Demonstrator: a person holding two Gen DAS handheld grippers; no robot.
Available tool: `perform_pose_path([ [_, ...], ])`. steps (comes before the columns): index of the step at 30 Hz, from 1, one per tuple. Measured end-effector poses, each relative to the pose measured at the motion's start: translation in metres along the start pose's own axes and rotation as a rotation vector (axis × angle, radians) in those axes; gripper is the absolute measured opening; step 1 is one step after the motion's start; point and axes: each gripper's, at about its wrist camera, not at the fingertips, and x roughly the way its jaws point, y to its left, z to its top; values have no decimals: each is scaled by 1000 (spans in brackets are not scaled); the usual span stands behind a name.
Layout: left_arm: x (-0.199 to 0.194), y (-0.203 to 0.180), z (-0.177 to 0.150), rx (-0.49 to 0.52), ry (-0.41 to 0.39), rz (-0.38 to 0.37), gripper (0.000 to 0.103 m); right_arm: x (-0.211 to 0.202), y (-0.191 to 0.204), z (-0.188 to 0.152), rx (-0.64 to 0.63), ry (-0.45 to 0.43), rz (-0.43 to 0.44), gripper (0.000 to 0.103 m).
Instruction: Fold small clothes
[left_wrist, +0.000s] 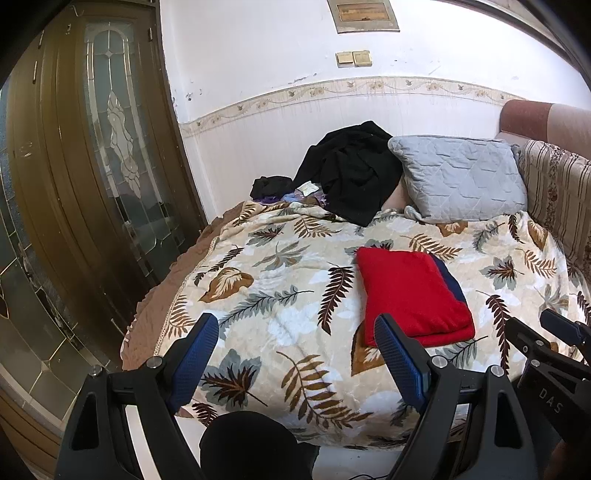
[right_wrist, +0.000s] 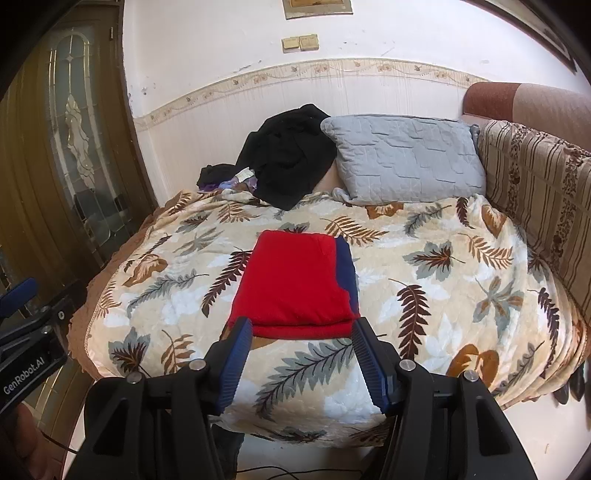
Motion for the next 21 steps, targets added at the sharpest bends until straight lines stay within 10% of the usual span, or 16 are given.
perform_pose_path([
  [21, -13, 3, 7, -9, -25, -16, 87, -11, 5, 9, 1, -27, -11, 61],
])
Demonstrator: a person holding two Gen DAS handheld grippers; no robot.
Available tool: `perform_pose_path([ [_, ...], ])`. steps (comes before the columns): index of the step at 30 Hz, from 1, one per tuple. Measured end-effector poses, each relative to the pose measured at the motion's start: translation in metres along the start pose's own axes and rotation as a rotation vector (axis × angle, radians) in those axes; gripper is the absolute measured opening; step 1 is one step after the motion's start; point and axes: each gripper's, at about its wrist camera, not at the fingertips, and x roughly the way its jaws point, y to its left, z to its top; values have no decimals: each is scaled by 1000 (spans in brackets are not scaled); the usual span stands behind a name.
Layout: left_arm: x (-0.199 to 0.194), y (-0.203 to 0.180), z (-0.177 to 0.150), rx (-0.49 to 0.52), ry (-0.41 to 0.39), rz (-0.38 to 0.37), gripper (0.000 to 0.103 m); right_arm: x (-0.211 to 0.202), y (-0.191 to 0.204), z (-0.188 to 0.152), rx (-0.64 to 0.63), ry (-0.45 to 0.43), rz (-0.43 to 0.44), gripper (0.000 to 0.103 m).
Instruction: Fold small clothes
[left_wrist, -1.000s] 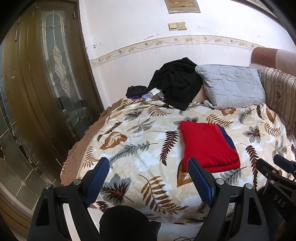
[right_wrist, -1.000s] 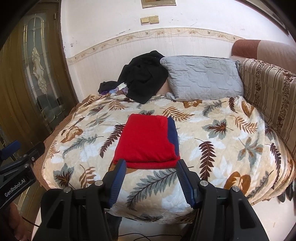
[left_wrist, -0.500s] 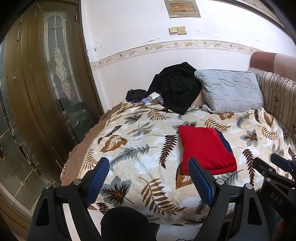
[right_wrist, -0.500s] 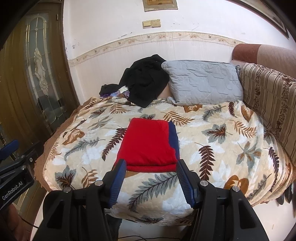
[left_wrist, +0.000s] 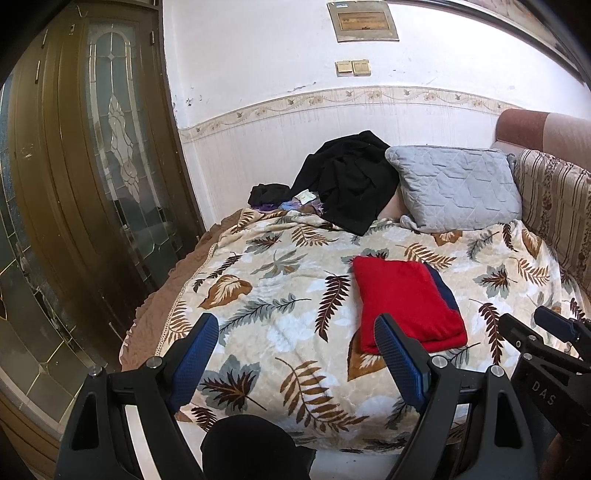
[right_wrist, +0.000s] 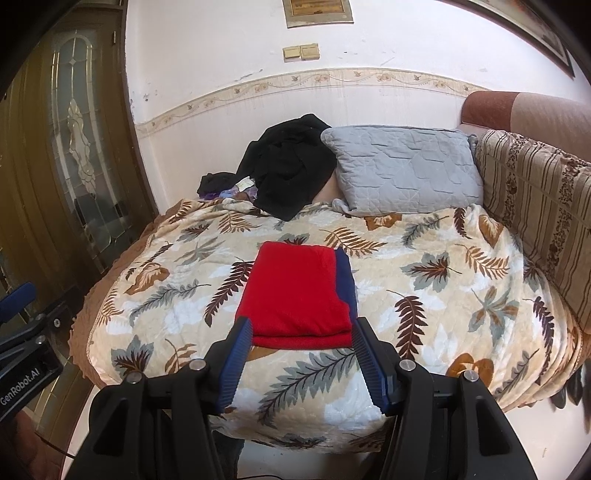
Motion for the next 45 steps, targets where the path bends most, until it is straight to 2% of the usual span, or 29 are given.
perform_pose_path([
  [19, -2, 0, 5, -5, -6, -5, 87, 2, 5, 1, -12, 3, 5, 61],
  [45, 23, 4, 0, -10, 34, -20, 87, 23, 10, 0, -22, 35, -16, 60],
])
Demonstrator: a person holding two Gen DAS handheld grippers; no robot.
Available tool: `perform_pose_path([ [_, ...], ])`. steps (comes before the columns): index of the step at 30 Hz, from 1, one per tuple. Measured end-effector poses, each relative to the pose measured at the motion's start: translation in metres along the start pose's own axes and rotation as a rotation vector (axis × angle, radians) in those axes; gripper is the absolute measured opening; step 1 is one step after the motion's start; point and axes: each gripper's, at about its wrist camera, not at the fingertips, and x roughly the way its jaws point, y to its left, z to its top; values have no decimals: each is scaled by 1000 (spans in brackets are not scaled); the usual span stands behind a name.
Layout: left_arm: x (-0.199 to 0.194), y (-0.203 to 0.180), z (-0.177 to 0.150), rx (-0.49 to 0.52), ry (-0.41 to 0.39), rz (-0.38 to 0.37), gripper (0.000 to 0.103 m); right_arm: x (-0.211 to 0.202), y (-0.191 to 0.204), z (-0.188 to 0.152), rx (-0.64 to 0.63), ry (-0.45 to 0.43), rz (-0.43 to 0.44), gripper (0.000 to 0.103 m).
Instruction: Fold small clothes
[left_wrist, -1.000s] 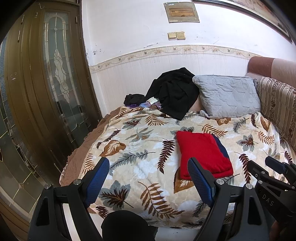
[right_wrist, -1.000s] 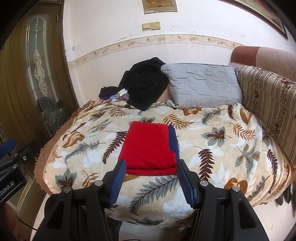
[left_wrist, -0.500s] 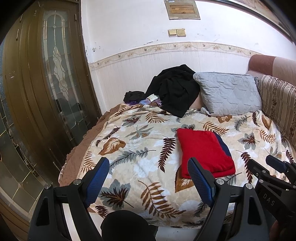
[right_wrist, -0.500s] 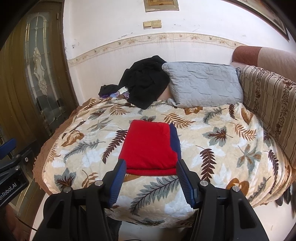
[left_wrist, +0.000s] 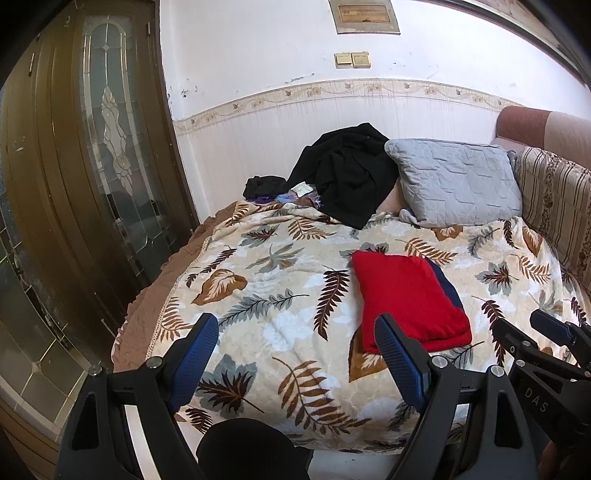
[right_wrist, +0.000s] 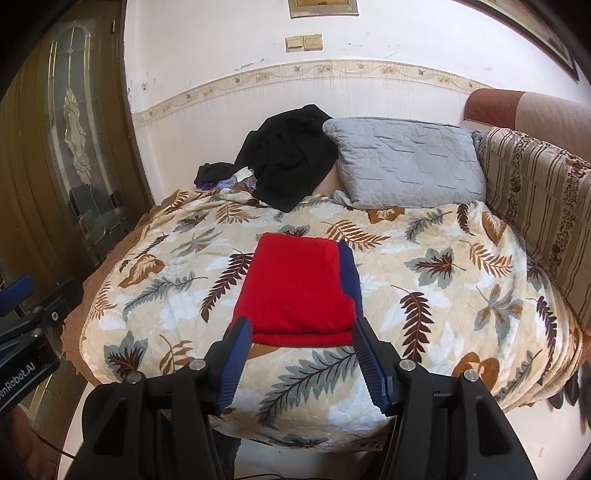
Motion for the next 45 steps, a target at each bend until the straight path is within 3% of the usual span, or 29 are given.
perform_pose_path([
  [30, 34, 16, -8, -35, 49, -16, 87, 28, 16, 4, -49, 44, -29, 60],
  [45, 64, 12, -3, -24, 91, -19, 87, 64, 17, 10, -48, 92, -26, 60],
])
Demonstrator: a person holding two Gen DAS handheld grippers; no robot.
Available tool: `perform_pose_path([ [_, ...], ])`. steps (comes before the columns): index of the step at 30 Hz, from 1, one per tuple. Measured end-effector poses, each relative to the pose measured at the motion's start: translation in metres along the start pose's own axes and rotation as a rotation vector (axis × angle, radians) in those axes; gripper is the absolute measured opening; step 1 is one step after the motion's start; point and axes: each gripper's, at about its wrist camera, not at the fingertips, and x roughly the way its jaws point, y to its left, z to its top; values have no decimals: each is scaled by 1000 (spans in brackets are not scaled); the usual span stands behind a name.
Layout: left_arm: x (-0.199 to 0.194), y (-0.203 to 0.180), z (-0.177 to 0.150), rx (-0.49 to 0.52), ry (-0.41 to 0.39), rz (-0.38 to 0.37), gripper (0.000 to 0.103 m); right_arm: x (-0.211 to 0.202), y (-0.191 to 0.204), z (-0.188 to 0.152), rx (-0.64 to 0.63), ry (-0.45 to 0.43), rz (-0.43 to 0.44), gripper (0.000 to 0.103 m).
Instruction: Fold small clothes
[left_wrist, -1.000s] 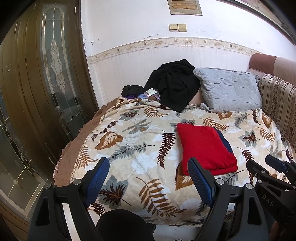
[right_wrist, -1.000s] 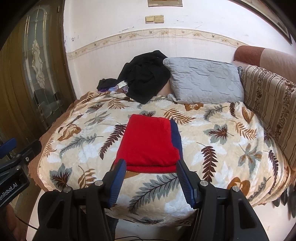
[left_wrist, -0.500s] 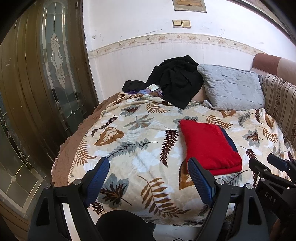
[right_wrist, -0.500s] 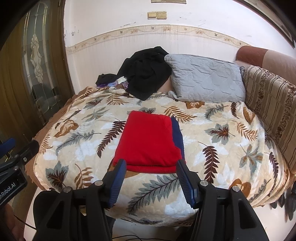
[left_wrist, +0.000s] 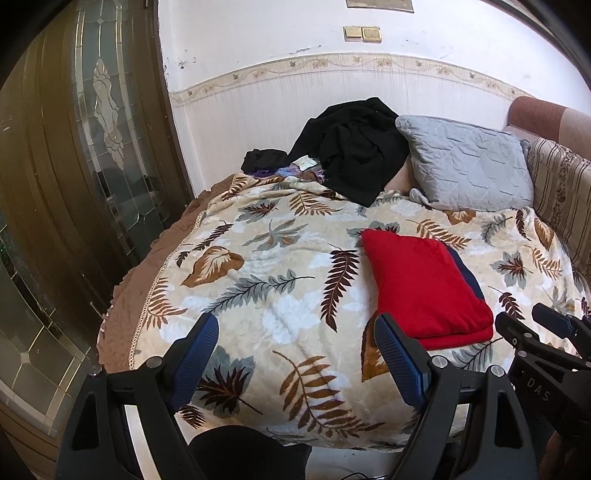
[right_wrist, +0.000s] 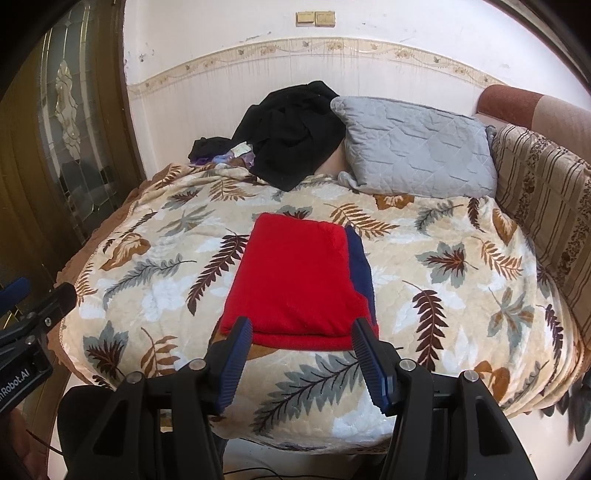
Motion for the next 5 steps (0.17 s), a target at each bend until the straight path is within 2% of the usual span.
perform_pose_path([
  [3, 7, -1, 4, -5, -16, -23, 87, 12, -3, 3, 3, 11, 4, 60],
  [5, 18, -1, 9, -16, 1, -33, 87, 21, -6, 6, 6, 14, -1, 60],
])
